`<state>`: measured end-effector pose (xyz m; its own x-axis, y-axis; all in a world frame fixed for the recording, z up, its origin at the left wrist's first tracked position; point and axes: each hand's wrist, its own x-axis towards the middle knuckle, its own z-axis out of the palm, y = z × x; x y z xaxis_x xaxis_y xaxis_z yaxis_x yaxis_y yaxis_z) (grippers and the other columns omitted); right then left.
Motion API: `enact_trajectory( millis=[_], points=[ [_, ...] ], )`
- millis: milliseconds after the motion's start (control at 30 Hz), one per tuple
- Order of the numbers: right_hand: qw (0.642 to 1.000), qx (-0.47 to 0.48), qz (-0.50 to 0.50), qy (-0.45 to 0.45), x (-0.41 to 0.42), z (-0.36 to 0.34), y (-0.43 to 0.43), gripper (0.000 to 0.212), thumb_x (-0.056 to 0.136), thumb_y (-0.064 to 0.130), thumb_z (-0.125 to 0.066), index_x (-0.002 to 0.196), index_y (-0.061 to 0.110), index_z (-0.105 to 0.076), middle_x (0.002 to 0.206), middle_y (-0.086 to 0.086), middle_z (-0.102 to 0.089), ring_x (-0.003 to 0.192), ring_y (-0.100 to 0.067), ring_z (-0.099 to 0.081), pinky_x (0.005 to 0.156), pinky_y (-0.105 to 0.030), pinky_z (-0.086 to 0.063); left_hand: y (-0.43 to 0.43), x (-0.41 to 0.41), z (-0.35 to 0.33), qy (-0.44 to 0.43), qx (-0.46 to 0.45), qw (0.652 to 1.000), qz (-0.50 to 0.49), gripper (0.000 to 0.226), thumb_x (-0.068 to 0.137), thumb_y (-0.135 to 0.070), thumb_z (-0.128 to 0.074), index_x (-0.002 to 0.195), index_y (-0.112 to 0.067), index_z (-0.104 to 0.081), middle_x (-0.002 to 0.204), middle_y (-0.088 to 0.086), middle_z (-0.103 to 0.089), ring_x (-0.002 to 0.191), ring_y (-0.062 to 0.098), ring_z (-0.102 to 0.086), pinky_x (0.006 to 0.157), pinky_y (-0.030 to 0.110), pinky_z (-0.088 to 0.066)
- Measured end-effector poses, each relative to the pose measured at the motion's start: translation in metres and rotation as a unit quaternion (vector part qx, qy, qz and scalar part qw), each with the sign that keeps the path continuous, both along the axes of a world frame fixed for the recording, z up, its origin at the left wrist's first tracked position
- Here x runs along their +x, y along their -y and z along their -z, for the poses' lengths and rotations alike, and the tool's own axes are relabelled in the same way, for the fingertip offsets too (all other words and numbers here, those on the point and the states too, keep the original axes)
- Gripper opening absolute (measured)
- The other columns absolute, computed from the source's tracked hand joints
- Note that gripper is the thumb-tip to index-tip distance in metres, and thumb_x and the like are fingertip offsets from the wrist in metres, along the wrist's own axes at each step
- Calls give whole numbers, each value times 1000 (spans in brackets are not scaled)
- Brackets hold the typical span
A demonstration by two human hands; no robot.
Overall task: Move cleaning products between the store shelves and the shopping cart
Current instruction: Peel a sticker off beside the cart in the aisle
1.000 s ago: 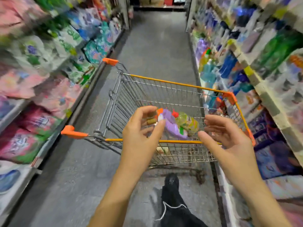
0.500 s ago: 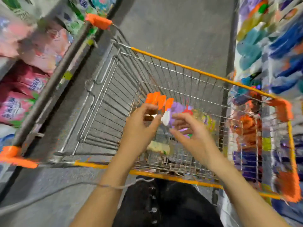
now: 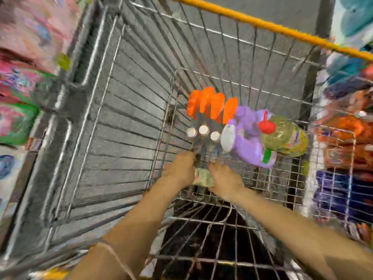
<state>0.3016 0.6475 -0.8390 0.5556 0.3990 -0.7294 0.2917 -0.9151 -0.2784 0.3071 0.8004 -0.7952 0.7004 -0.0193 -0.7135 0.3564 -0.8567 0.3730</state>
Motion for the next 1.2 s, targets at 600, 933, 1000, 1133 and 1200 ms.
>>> enact_trajectory(
  millis=[600,933,1000,1133,1200],
  points=[
    [998,-60,12,-4,-18,79,-24,79,81,4,-66,145,18,-23,149,-11,-38,129,-40,-45,101,-52,-44,-7,-7,31,-51,-19,995,-85,39,91,-1,-49,130,-6,-48,136,16,-40,117,33,-51,98,39,-42],
    [934,238,245,-104,-14,-28,19,61,80,22,-73,131,38,-43,119,15,-59,108,-7,-60,96,-31,-49,-18,20,-67,142,-125,956,-223,36,93,10,-39,117,-6,-61,112,6,-58,91,13,-54,72,11,-36],
    [902,288,305,-98,-14,-64,25,63,80,15,-76,125,44,-44,116,17,-64,106,-2,-63,95,-25,-49,-21,19,-94,194,-157,941,-229,35,93,12,-40,112,-8,-63,107,6,-58,78,2,-50,68,6,-37],
    [821,377,417,-103,-11,-144,33,70,78,7,-80,130,29,-40,126,10,-61,111,-3,-62,93,-25,-51,-20,12,-142,249,-208,929,-180,43,93,7,-46,105,-33,-56,110,-4,-59,94,-1,-55,84,14,-44],
    [780,430,445,-92,-8,-185,34,63,76,4,-79,123,26,-43,116,13,-66,102,6,-63,83,-16,-51,-15,9,-167,203,-287,920,-172,32,96,-5,-54,110,-34,-55,115,-5,-60,96,-7,-57,81,8,-43]
  ],
)
